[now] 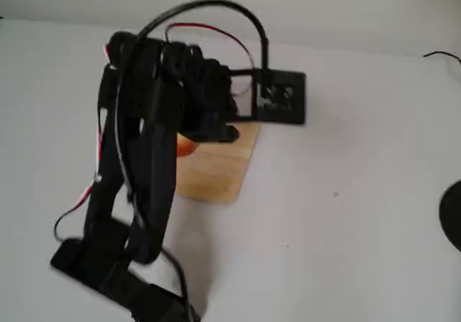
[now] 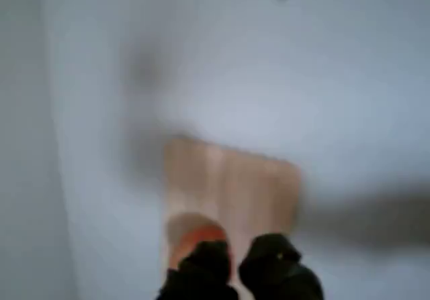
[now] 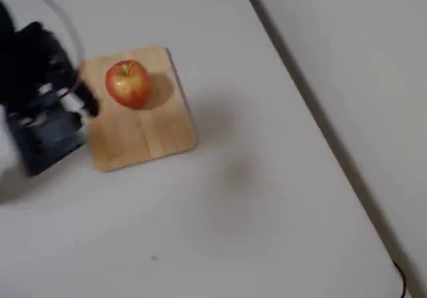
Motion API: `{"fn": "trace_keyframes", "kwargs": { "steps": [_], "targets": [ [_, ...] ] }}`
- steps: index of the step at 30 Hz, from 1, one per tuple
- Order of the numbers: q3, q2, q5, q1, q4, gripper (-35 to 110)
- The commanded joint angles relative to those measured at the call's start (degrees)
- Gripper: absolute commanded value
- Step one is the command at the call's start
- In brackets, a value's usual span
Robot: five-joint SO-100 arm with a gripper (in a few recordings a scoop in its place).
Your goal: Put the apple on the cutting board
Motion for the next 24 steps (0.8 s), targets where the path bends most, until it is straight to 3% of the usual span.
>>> {"fn": "trace_keyframes", "kwargs": {
  "steps": [1,5,16,24],
  "targets": [
    [12.39,14.68,0.18,4.22,-1.85,0],
    [34.28,32.87,0.44,6.33,-11.78,0],
    [79.37,67.94,-4.04,1.67,-26.98,1],
    [103.71,90.62,-6.50,-2.55,-25.75,0]
  ]
}}
